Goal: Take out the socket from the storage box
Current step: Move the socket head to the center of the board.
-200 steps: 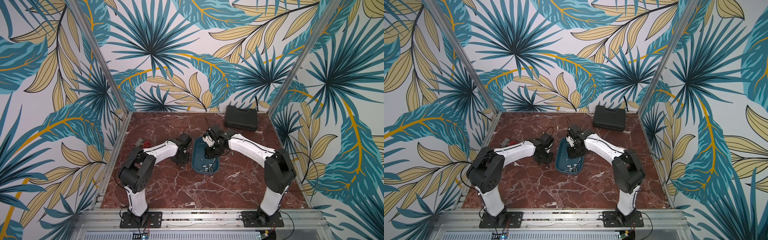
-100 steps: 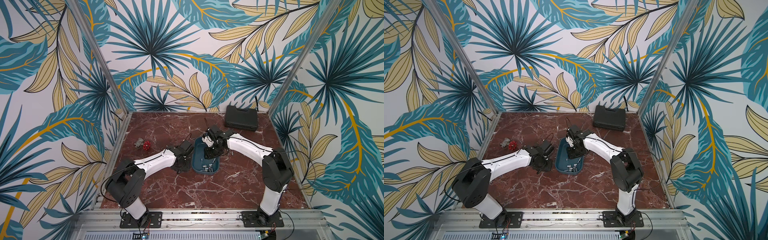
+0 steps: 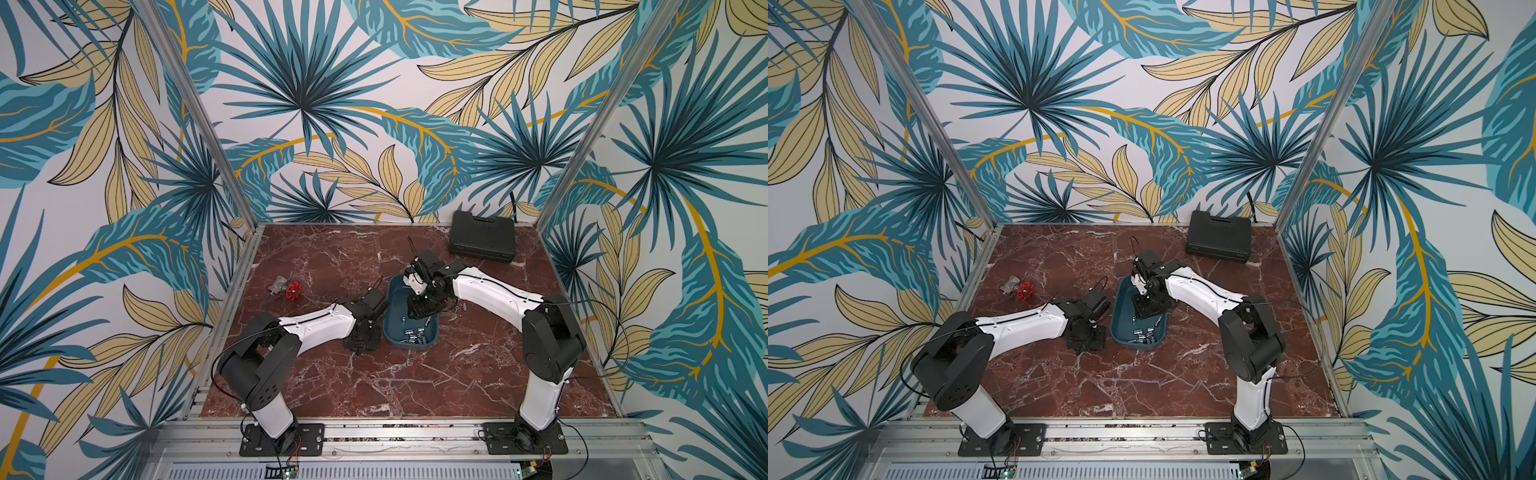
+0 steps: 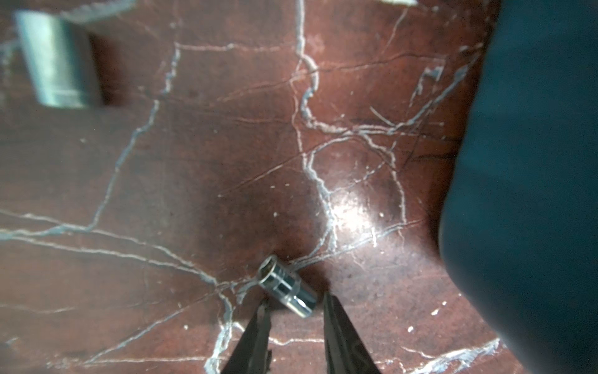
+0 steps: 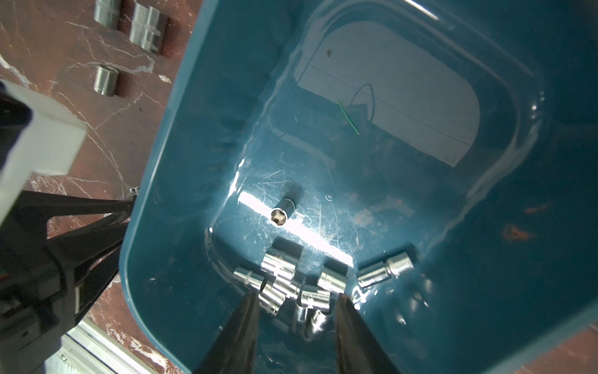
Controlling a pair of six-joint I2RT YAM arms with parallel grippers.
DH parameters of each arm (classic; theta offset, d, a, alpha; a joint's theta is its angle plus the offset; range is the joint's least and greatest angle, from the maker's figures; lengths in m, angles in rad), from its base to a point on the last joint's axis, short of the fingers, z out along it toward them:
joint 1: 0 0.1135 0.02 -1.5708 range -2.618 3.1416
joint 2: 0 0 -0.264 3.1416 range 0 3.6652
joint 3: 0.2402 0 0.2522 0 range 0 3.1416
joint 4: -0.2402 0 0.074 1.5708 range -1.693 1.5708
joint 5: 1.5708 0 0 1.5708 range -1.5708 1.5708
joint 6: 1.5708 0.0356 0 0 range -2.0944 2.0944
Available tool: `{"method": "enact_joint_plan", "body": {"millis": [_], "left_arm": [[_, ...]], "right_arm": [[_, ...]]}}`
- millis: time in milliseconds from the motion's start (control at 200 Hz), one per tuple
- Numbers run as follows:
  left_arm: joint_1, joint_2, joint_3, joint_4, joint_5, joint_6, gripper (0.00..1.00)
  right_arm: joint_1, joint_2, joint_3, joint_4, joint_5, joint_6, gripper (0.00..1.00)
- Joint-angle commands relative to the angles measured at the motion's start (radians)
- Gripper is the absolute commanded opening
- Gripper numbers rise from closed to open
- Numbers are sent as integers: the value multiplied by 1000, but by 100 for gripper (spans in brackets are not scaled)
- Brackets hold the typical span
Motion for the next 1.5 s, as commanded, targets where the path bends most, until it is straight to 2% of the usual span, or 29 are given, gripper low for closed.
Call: {"method": "enact_joint_plan", "body": {"millis": [0, 406, 516, 591, 856, 1127, 1497], "left_arm": [[2, 69, 6, 22, -26, 14, 31], [57, 131, 87, 12, -58, 88, 30], [66, 141, 98, 6, -60, 100, 24], [66, 145, 102, -4, -60, 105, 23], [52, 96, 70, -10, -57, 81, 26], [9, 99, 30, -13, -50, 29, 26], [3, 54, -4, -52, -72, 2, 24]], "right_arm": [[3, 12, 4, -13, -8, -5, 41], [4, 13, -9, -2, -6, -1, 41], [3, 11, -10, -2, -6, 0, 41], [3, 12, -10, -2, -5, -2, 41], [3, 19, -10, 2, -10, -1, 41], [3, 16, -13, 0, -5, -2, 41], [3, 14, -15, -2, -2, -2, 41]]}}
